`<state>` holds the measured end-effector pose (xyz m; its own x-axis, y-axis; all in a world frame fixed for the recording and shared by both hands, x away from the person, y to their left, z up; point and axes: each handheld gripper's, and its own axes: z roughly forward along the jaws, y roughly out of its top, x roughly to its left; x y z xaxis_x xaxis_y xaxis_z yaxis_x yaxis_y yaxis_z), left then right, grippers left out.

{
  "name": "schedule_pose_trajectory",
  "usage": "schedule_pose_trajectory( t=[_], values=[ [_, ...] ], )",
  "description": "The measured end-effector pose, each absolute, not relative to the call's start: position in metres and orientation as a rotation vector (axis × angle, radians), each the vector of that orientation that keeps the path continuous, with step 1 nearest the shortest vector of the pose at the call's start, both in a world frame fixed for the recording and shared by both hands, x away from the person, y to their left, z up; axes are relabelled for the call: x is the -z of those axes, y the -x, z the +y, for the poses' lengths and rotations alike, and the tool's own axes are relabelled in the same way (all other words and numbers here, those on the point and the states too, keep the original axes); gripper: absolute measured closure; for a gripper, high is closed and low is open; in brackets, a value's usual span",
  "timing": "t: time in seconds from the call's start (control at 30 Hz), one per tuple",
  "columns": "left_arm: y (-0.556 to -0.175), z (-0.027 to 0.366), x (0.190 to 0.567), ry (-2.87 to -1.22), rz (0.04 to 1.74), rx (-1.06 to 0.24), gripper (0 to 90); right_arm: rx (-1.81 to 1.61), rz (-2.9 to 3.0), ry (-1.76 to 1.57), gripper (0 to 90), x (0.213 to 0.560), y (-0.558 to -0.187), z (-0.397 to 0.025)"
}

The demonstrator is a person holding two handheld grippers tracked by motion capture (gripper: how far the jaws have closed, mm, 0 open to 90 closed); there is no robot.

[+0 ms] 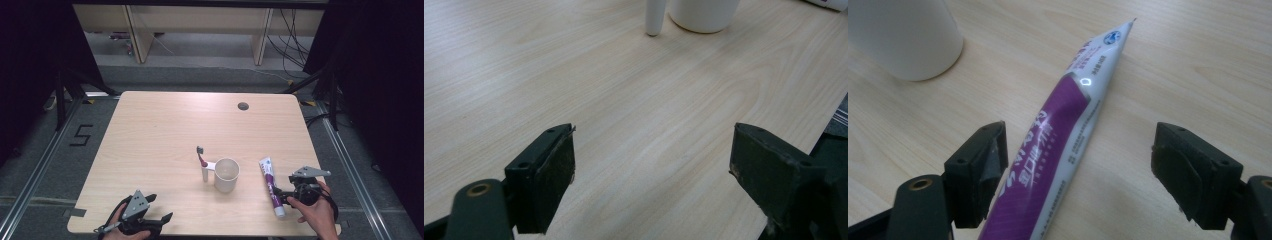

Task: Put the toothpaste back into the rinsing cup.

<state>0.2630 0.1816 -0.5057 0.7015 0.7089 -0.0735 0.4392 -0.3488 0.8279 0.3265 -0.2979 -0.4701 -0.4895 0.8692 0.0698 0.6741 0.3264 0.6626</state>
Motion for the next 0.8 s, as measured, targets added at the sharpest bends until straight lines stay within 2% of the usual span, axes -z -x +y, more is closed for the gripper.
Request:
schedule_pose_trajectory(
  t=[0.37,0.8],
  values=[
    [-0.265,0.179,0.505,-2.028,0.851,-0.376,17.9,-0.808,2.394,-1.317,28.3,0.478,-0.341,-0.278],
    [-0.264,0.177,0.506,-2.005,0.861,-0.358,17.9,-0.67,2.493,-1.358,45.4,0.48,-0.356,-0.265]
  ],
)
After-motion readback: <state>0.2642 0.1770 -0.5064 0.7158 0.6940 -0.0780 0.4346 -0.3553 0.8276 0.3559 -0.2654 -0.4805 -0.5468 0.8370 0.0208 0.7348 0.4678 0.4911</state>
